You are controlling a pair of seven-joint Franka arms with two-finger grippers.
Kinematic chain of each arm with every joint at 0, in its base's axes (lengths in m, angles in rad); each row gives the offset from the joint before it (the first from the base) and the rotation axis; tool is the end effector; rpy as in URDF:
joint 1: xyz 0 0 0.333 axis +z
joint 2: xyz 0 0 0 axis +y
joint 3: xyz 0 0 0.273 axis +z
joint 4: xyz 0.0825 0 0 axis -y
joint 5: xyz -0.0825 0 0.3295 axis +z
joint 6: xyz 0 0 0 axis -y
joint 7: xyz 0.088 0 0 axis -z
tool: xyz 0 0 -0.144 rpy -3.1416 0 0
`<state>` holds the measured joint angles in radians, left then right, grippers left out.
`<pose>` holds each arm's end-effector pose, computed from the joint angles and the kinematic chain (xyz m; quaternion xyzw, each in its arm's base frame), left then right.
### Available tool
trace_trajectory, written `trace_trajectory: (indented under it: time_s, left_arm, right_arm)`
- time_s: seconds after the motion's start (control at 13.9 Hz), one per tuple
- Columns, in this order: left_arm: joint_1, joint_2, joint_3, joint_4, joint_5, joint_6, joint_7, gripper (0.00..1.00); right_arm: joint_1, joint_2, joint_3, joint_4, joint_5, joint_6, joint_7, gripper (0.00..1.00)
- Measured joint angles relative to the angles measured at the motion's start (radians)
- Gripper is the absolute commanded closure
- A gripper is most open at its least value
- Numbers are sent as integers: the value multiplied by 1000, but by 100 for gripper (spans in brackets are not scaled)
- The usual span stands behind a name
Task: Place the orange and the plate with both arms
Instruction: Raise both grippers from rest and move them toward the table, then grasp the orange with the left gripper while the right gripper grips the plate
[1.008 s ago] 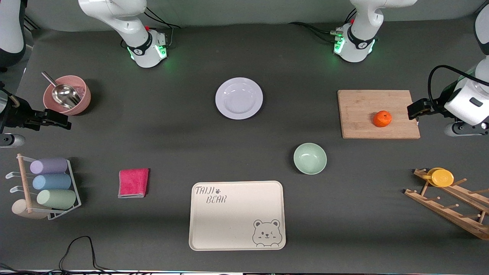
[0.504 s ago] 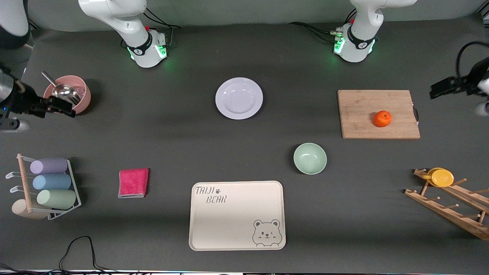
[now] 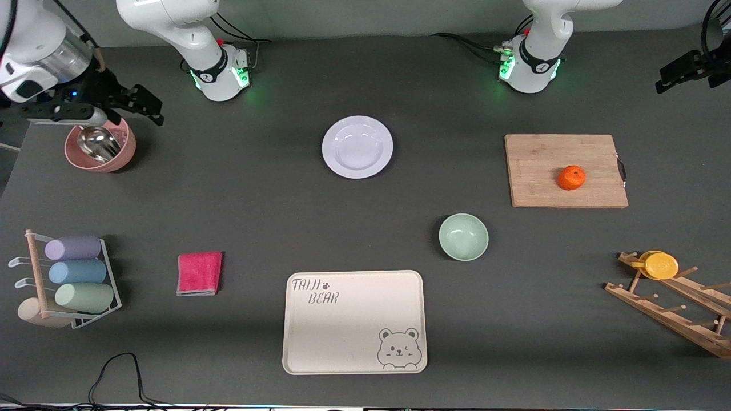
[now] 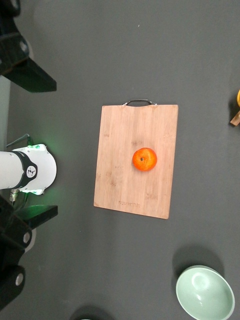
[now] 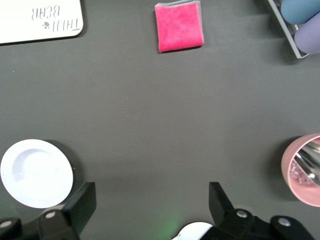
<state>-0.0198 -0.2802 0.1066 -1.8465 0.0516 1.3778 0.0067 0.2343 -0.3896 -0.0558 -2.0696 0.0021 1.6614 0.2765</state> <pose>0.3902 0.0467 0.5435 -0.9947 -0.0389 0.0953 0.0068 0.3887 0.0681 0.5171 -0.9988 0.0469 0.0120 0.0091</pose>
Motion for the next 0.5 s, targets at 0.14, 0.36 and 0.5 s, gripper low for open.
trace_trajectory:
  time_s: [0.14,0.36,0.5]
  left_arm:
    - [-1,3,-4,-72,0,62,0,0]
    - [-1,4,-6,-218,0,220,0,0]
    - [-1,2,-6,-347,0,368,0,0]
  right_arm:
    - [31,-14,0,-24,6,7,25,0]
    - [39,-18,-2,-45,55,7,16,0]
    - [39,-19,-20,-76,130,7,-52,0]
